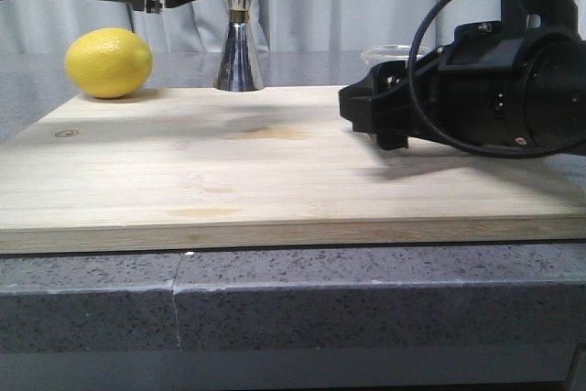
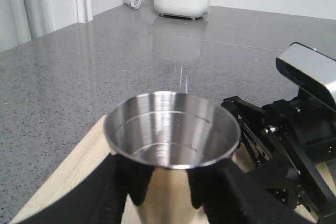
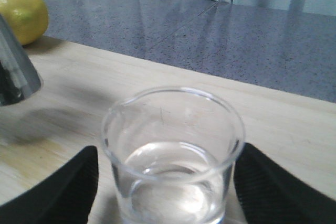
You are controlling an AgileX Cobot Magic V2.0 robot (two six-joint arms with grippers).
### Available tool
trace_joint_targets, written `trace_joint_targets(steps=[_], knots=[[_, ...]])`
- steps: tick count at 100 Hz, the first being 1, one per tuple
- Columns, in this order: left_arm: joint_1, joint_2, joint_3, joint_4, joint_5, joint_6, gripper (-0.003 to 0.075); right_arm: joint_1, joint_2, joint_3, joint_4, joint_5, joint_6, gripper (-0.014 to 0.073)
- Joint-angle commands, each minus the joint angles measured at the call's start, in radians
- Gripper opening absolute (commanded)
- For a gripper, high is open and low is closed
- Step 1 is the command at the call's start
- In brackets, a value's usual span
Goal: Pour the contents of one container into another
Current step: 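Reach the right gripper to the glass beaker and grasp it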
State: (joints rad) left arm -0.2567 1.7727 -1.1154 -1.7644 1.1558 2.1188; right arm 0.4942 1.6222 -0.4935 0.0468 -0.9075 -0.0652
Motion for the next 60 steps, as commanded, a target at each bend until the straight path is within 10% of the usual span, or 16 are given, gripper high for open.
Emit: trace_joint_targets(steps=[1,60], knots=[[-0.008,-0.039,-0.031,-0.100,0.088,-0.008,0.0238,-0.006,-0.031,-0.024,-0.011,-0.060,-0.003,0.0414],[-0.008,-0.039,-0.031,-0.100,0.088,-0.008,0.0238,-0.008,-0.151,-0.070,0.007,0.093,-0.003,0.0290]])
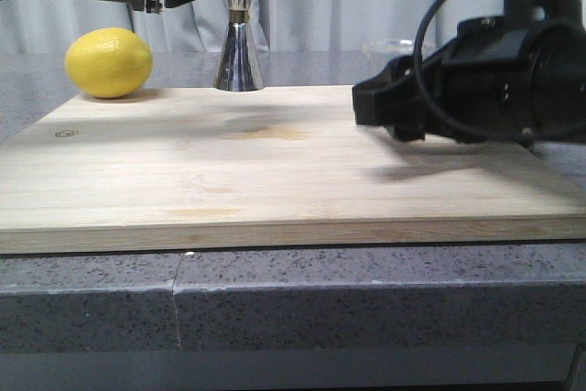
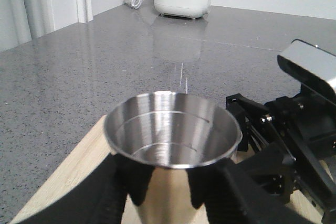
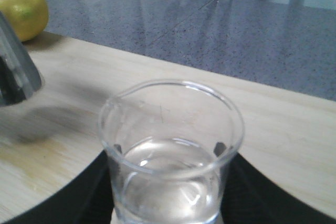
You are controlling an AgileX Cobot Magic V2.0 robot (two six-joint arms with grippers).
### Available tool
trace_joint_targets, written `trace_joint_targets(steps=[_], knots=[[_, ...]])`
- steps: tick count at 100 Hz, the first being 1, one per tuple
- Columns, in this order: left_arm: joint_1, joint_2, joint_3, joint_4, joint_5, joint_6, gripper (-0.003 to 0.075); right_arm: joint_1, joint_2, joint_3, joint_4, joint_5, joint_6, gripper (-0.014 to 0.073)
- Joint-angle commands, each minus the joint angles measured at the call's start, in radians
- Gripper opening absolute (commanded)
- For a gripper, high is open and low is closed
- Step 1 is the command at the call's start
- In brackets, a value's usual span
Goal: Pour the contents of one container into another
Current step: 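Reach the right gripper to the glass beaker and grasp it, then lift the beaker with the right gripper above the jigger cup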
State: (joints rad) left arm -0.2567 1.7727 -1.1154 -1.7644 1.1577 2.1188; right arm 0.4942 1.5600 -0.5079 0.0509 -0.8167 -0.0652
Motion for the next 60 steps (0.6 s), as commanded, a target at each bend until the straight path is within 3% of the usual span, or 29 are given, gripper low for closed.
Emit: trace_joint_targets(steps=[1,23,42,60], knots=[[-0.008,-0.039,-0.031,-0.100,0.087,-0.008,0.0238,-0.008,-0.100,-0.060,0.003,0.013,-0.003,0.0290],[-0.008,-0.039,-0.031,-0.100,0.087,-0.008,0.0238,-0.008,-0.221,-0.276,-0.036,0.468,-0.022,0.0290],[-0.008,-0.039,-0.031,-0.100,0.087,-0.008,0.0238,-0.004,-0.225,-0.557,-0.104,0.887,-0.022,0.0290],[-0.008,-0.039,-0.031,-0.100,0.087,-0.008,0.0238,0.039,-0.214,-0.772,-0.203,1.122,-0.040,0.0290]])
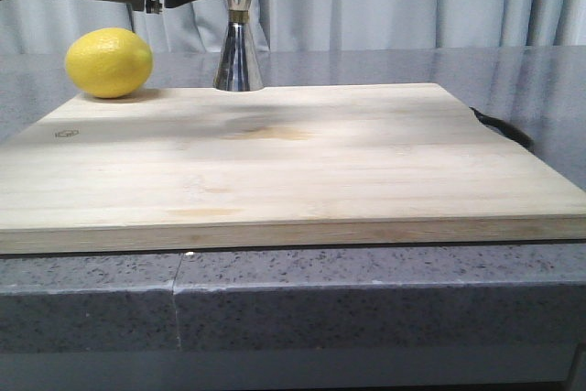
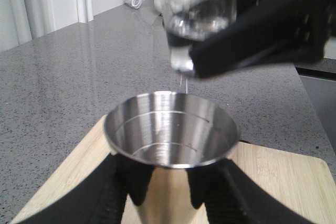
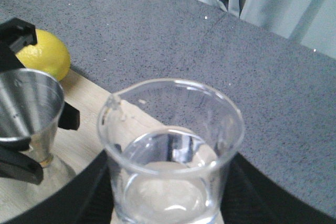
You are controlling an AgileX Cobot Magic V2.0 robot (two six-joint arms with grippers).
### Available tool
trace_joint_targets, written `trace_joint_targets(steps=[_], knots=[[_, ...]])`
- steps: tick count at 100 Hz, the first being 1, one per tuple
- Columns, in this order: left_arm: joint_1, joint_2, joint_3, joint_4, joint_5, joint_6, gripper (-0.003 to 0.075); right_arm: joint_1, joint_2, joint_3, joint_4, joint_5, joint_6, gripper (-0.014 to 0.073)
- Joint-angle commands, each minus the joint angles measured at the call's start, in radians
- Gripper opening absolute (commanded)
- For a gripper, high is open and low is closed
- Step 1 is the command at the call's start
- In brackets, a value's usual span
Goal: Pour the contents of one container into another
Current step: 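Lift the beaker with the right gripper above the jigger cup, then tilt the beaker with the right gripper, pouring liquid into the jigger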
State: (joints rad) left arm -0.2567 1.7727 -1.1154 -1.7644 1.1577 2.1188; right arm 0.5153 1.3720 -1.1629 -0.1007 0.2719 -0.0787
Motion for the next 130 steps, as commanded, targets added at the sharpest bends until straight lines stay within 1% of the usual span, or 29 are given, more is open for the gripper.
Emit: trace_joint_targets(steps=[1,26,47,69,89,130], knots=[[-0.008,-0.039,-0.031,-0.100,0.087,-0.008,0.0238,0.022,-0.024,-0.134,-0.053,0.051,-0.033,0.0290],[-0.008,-0.039,-0.031,-0.100,0.087,-0.008,0.0238,0.072,0.081,-0.417,-0.053,0.371,-0.176,0.0290],[-0.008,-0.039,-0.031,-0.100,0.087,-0.008,0.0238,0.103,0.180,-0.585,-0.054,0.534,-0.295,0.0290],[-0.008,-0.039,-0.031,-0.100,0.087,-0.008,0.0238,0.120,0.225,-0.639,-0.058,0.583,-0.388,0.0290],[-0.008,-0.039,-0.031,-0.100,0.087,-0.008,0.0238,0.121,0.243,-0.639,-0.093,0.597,-0.439,0.0290],[-0.008,-0.039,-0.031,-0.100,0.087,-0.008,0.0238,0.121,0.256,-0.639,-0.111,0.607,-0.629,0.0290]])
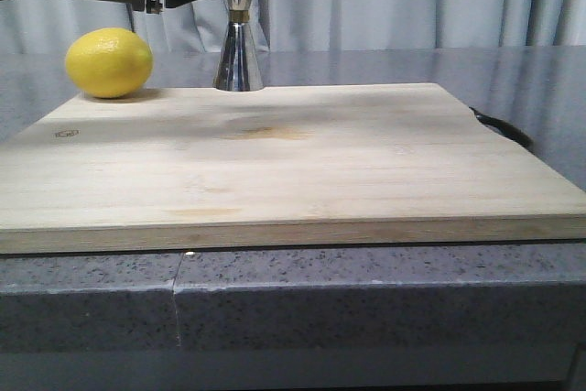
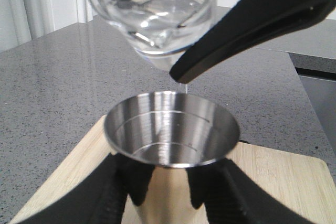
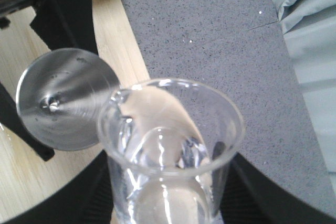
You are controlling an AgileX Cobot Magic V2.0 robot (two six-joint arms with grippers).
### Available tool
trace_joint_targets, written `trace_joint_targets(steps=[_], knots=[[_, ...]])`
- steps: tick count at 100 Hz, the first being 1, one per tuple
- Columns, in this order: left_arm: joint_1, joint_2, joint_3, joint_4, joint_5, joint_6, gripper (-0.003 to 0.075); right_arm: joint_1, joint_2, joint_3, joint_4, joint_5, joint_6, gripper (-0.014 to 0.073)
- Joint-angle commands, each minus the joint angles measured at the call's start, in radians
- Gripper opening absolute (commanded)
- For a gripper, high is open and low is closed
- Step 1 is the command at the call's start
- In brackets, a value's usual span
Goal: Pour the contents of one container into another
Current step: 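Tilt the beaker with the right gripper, pouring liquid into the jigger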
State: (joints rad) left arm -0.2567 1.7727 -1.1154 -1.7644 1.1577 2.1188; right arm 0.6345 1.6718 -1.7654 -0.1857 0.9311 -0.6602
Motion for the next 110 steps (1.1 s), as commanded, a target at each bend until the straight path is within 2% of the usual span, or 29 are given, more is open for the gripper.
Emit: trace_joint_targets(steps=[1,110], knots=[[-0.008,-0.039,-0.031,-0.100,0.087,-0.008,0.0238,0.002,-0.044,-0.037,-0.026,-0.052,-0.051,0.0290],[-0.008,-0.039,-0.031,-0.100,0.087,-0.008,0.0238,0.014,-0.044,-0.037,-0.080,-0.077,-0.254,0.0290]])
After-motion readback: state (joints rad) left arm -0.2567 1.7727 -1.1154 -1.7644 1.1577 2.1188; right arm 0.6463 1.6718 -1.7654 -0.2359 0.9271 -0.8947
